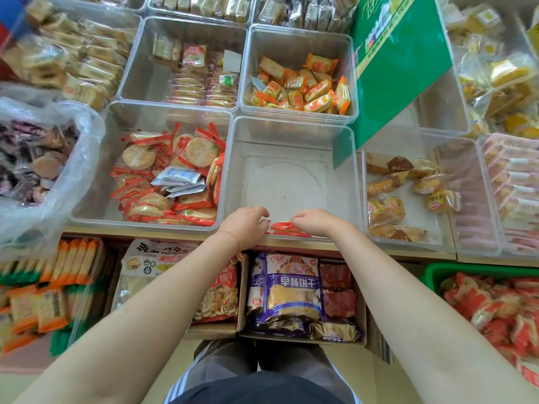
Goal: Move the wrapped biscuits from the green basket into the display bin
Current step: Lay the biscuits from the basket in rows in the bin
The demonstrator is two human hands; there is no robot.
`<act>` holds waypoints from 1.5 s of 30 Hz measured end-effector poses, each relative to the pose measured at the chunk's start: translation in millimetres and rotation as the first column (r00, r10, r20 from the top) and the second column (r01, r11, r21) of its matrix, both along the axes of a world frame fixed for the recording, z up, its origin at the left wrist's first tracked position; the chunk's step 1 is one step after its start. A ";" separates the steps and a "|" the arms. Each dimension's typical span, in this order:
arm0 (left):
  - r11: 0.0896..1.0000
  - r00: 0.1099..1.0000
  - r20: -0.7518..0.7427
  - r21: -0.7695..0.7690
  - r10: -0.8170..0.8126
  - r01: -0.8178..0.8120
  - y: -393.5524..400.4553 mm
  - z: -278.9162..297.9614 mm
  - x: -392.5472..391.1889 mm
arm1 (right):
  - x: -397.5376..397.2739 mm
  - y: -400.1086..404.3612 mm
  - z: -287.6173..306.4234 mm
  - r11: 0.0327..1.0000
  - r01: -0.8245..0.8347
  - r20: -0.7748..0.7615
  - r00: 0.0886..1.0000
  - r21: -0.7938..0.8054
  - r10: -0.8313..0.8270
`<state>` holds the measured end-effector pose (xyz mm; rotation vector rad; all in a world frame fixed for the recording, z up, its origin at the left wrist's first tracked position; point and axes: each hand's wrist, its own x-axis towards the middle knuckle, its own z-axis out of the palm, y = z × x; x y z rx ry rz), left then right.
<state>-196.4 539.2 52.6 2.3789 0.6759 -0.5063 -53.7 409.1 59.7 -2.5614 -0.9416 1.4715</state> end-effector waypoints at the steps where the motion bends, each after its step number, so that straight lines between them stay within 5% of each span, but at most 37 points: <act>1: 1.000 1.000 -0.002 -0.001 -0.005 0.005 -1.0 1.2 -0.8 | -1.6 -0.3 -1.3 1.000 0.004 0.004 1.000 0.006 -0.004; 9: 0.996 0.997 0.018 0.044 -0.074 0.073 -8.6 11.8 -7.8 | -9.6 2.3 -7.6 0.997 0.077 0.027 0.997 0.015 -0.078; 13: 0.996 0.987 0.157 0.086 -0.045 0.031 -14.6 18.3 -11.5 | -19.2 -10.2 7.0 0.932 0.218 0.185 0.943 0.289 -0.277; 16: 0.983 0.923 0.385 0.174 -0.015 -0.056 -30.7 32.7 -12.1 | -41.3 -29.8 28.1 0.745 0.252 0.268 0.823 0.617 -0.501; 18: 0.989 0.916 0.398 0.112 0.041 -0.092 -45.3 48.6 -8.3 | -52.4 -49.5 45.6 0.677 0.261 0.265 0.778 0.688 -0.569; 24: 0.963 0.964 0.038 -0.051 -0.263 0.265 -107.4 66.7 16.7 | -44.4 -127.3 44.0 0.810 0.382 0.103 0.876 0.445 -0.470; 36: 0.987 0.999 0.002 -0.154 -0.040 0.040 -361.4 11.2 115.6 | 67.5 -379.2 -38.9 0.828 0.392 0.096 0.881 0.401 -0.463; 45: 0.951 0.981 -0.185 -0.309 -0.059 -0.001 -518.0 -6.5 172.1 | 137.1 -548.3 -51.0 0.869 0.479 0.067 0.870 0.126 -0.489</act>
